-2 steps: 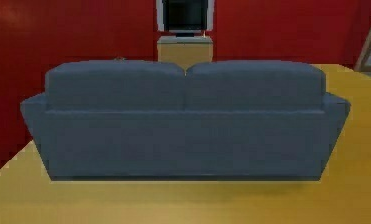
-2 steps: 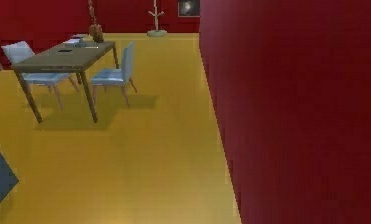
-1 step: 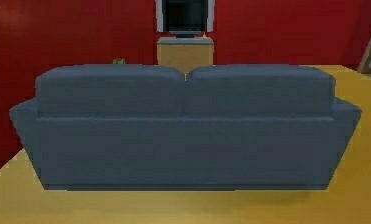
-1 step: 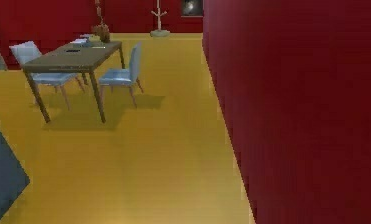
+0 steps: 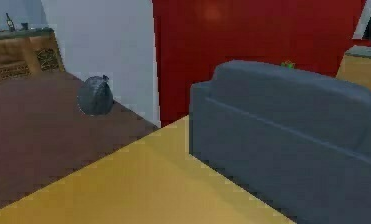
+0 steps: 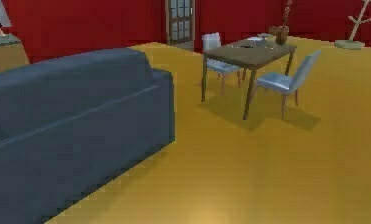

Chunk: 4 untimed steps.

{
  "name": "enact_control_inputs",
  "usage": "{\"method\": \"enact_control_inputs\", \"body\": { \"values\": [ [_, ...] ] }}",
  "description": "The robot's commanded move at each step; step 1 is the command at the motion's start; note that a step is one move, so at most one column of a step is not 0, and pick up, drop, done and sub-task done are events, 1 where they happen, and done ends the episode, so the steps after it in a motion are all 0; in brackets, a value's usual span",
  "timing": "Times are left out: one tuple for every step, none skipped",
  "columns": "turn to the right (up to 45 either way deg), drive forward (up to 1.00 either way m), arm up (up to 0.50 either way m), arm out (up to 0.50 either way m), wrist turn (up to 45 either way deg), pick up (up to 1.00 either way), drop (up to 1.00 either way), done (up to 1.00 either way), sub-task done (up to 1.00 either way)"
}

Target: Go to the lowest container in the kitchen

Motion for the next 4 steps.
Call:
{"method": "enact_control_inputs", "body": {
  "values": [
    [-42.0, 0.00, 0.00, 0.00, 0.0, 0.00, 0.00, 0.00, 0.00],
    [0.0, 0.15, 0.00, 0.00, 0.0, 0.00, 0.00, 0.00, 0.00],
    [-24.0, 0.00, 0.00, 0.00, 0.0, 0.00, 0.00, 0.00, 0.00],
    [0.0, 1.00, 0.00, 0.00, 0.0, 0.00, 0.00, 0.00, 0.00]
  ]
}}
